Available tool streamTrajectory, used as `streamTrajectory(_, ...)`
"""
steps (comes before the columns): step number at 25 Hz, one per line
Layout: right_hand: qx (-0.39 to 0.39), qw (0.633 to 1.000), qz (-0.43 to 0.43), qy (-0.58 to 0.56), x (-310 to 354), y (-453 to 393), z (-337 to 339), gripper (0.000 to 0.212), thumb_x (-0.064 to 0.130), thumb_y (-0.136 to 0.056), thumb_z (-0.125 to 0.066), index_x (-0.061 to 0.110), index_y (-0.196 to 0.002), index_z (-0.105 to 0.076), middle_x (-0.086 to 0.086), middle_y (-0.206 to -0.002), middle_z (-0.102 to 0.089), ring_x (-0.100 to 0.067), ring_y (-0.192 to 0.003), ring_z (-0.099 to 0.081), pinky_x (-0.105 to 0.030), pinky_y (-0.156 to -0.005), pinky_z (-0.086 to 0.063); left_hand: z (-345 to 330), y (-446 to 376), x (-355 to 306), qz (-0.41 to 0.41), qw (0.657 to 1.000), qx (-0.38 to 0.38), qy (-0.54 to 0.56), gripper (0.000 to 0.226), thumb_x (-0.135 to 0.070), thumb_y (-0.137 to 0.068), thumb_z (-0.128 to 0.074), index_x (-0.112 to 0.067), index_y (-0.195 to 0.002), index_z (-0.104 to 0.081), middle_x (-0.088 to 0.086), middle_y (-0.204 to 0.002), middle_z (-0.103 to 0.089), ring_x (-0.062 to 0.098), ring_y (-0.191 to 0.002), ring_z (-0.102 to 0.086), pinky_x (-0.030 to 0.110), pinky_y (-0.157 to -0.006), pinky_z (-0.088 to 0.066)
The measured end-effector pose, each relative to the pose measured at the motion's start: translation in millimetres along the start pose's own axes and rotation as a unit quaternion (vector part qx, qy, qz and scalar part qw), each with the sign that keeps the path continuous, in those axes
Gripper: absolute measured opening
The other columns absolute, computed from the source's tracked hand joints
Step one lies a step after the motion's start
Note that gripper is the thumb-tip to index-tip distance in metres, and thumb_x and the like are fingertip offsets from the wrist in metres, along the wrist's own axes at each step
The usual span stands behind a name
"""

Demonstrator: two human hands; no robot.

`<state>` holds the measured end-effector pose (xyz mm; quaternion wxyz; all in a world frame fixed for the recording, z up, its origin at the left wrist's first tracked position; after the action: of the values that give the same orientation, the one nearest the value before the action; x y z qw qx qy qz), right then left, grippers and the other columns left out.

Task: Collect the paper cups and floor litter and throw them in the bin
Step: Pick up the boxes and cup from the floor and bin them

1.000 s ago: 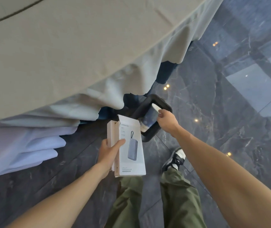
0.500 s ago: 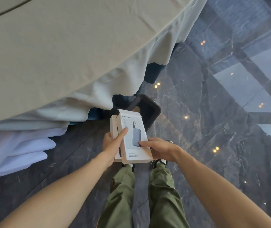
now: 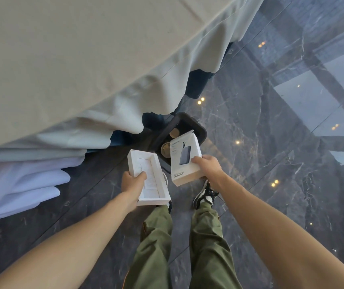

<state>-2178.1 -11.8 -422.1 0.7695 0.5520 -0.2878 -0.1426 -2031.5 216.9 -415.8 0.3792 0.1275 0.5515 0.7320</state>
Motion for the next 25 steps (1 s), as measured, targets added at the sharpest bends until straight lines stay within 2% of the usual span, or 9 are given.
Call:
streamTrajectory(4, 0.009, 0.999, 0.021, 0.047, 15, -10, -10, 0.043, 0.038, -0.095, -0.065, 0.01, -0.128, -0.06, -0.007, -0.108, -0.071, -0.021, -0.093, -0.071, -0.034, -0.075, -0.062, 2, 0, -6, -0.009, 1.0, 0.012, 0.005, 0.04, -0.023, -0.092, -0.066, -0.015, -0.129, -0.054, -0.001, -0.099, -0.066, 0.015, -0.08, -0.065, 0.027, -0.049, -0.045)
streamTrajectory(7, -0.004, 0.998, 0.033, 0.058, 23, -9, -16, 0.053, 0.036, -0.098, -0.063, 0.003, -0.137, -0.053, -0.01, -0.111, -0.067, -0.021, -0.091, -0.068, -0.038, -0.076, -0.063, 0, -2, -16, -0.025, 0.999, 0.024, 0.017, 0.039, -0.024, -0.09, -0.068, -0.018, -0.127, -0.056, -0.001, -0.102, -0.068, 0.014, -0.082, -0.066, 0.023, -0.044, -0.048)
streamTrajectory(9, 0.015, 0.998, 0.031, 0.05, 23, -2, -18, 0.047, 0.037, -0.097, -0.065, 0.005, -0.131, -0.059, -0.011, -0.107, -0.068, -0.02, -0.087, -0.069, -0.045, -0.084, -0.064, -5, -2, -22, -0.037, 0.998, 0.036, 0.02, 0.039, -0.027, -0.089, -0.068, -0.02, -0.126, -0.06, 0.002, -0.109, -0.07, 0.016, -0.087, -0.068, 0.025, -0.052, -0.049)
streamTrajectory(12, 0.187, 0.981, -0.029, 0.031, 12, 13, -29, 0.049, 0.047, -0.091, -0.072, 0.011, -0.123, -0.066, -0.012, -0.108, -0.074, -0.027, -0.093, -0.075, -0.045, -0.08, -0.065, -16, 0, -29, -0.052, 0.997, 0.054, 0.036, 0.033, -0.028, -0.089, -0.07, -0.024, -0.121, -0.067, 0.002, -0.111, -0.074, 0.018, -0.091, -0.07, 0.028, -0.058, -0.05)
streamTrajectory(14, 0.285, 0.957, -0.055, 0.017, 3, 23, -35, 0.041, 0.04, -0.091, -0.074, 0.01, -0.119, -0.07, -0.012, -0.104, -0.077, -0.029, -0.091, -0.075, -0.043, -0.078, -0.064, -25, 2, -31, -0.054, 0.995, 0.075, 0.038, 0.034, -0.029, -0.09, -0.071, -0.024, -0.123, -0.068, 0.003, -0.112, -0.075, 0.022, -0.096, -0.072, 0.031, -0.061, -0.053)
streamTrajectory(15, 0.288, 0.956, -0.055, 0.019, -2, 23, -36, 0.037, 0.031, -0.092, -0.073, 0.008, -0.12, -0.069, -0.014, -0.106, -0.075, -0.029, -0.09, -0.074, -0.043, -0.08, -0.064, -27, 3, -32, -0.051, 0.995, 0.083, 0.034, 0.035, -0.03, -0.09, -0.072, -0.023, -0.124, -0.068, 0.003, -0.112, -0.075, 0.023, -0.097, -0.072, 0.031, -0.062, -0.054)
streamTrajectory(20, 0.172, 0.984, -0.025, -0.032, -12, 10, -27, 0.032, 0.02, -0.094, -0.068, 0.003, -0.121, -0.065, -0.012, -0.1, -0.067, -0.023, -0.085, -0.067, -0.039, -0.078, -0.057, -32, 6, -27, -0.027, 0.992, 0.113, 0.04, 0.022, -0.023, -0.093, -0.072, -0.013, -0.112, -0.07, 0.01, -0.106, -0.077, 0.02, -0.083, -0.074, 0.027, -0.052, -0.057)
streamTrajectory(22, 0.119, 0.992, -0.006, -0.039, -9, 6, -22, 0.026, 0.021, -0.094, -0.067, 0.007, -0.116, -0.064, -0.009, -0.099, -0.068, -0.022, -0.082, -0.068, -0.037, -0.075, -0.057, -34, 6, -24, -0.025, 0.991, 0.125, 0.043, 0.025, -0.017, -0.094, -0.071, -0.006, -0.116, -0.067, 0.014, -0.11, -0.075, 0.021, -0.083, -0.074, 0.027, -0.057, -0.059)
streamTrajectory(25, 0.052, 0.999, -0.004, -0.008, -3, 1, -17, 0.007, 0.021, -0.095, -0.062, 0.014, -0.095, -0.064, -0.007, -0.092, -0.071, -0.017, -0.075, -0.069, -0.035, -0.07, -0.061, -37, 8, -26, -0.037, 0.99, 0.125, 0.043, 0.032, -0.016, -0.095, -0.073, -0.017, -0.124, -0.06, 0.013, -0.119, -0.071, 0.026, -0.096, -0.075, 0.028, -0.069, -0.06)
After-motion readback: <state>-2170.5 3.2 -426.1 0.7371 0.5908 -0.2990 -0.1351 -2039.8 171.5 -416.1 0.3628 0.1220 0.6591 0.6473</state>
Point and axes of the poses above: each hand's wrist, its own y-axis away from the middle knuckle, its own z-axis out of the back of the hand, x = y × z, the point moved 4 cm from there along -y, towards the middle knuckle
